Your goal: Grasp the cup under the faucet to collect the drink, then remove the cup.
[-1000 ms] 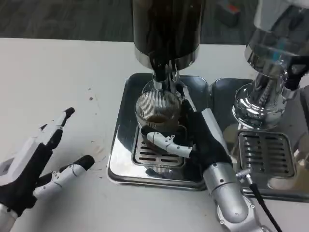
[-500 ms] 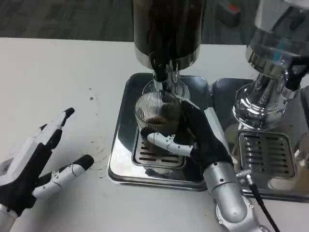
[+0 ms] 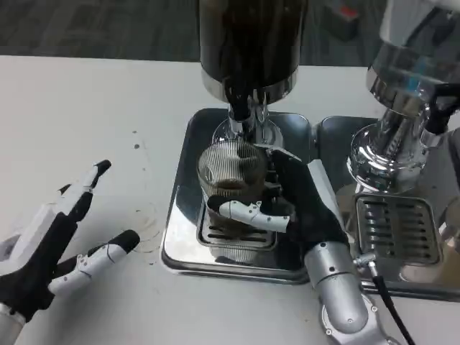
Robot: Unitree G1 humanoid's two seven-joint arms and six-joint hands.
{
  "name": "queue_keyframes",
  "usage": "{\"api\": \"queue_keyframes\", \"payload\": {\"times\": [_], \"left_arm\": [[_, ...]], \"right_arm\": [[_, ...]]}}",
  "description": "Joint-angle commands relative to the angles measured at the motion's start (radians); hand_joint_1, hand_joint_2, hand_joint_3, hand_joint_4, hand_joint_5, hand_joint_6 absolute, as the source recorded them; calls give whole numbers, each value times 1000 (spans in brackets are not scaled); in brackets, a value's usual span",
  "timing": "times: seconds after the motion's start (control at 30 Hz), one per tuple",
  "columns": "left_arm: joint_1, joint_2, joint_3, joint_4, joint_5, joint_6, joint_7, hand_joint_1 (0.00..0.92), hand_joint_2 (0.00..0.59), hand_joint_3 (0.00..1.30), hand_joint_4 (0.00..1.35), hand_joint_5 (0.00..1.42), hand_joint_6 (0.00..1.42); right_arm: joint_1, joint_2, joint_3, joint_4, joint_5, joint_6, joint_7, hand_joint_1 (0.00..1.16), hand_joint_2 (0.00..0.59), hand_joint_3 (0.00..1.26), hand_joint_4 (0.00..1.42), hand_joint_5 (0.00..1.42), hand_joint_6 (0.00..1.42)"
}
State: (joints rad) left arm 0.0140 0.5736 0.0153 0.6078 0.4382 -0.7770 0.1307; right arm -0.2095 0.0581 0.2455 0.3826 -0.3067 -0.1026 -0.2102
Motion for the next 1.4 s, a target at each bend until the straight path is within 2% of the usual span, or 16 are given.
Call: {"api": "queue_keyframes", "payload": {"times": [0.03,0.2,0.4,0.57,0.9,1.1,1.4], "left_arm": [[-11,12,-16,7,-7,-7,-11,0,142,27,0,35,0],[-23,13,-27,15,-6,-9,-13,0,142,27,0,36,0],[-40,18,-44,31,-5,-8,-20,0,135,22,0,36,0],[-50,16,-55,44,-3,-14,-24,0,134,19,0,36,0],[-85,13,-83,87,-6,-25,-28,0,133,18,0,36,0],[-83,17,-88,80,5,-26,-18,0,133,17,0,30,0],[-73,21,-93,67,19,-26,-14,0,133,17,0,26,0]], "right_arm": [[18,28,-7,-9,13,-23,-23,996,234,472,493,457,592],[28,24,-6,-31,-2,-28,-56,993,240,506,528,487,622],[27,11,-16,-41,5,-28,-55,981,237,515,545,509,642],[43,-5,-20,-92,-19,-15,-59,973,227,525,579,546,669],[83,-5,-19,-153,-34,-10,-58,964,227,538,587,557,687],[108,-11,-18,-216,-51,17,-50,963,227,539,588,564,689],[179,-38,-16,-331,-68,68,-13,968,217,548,618,593,716]]}}
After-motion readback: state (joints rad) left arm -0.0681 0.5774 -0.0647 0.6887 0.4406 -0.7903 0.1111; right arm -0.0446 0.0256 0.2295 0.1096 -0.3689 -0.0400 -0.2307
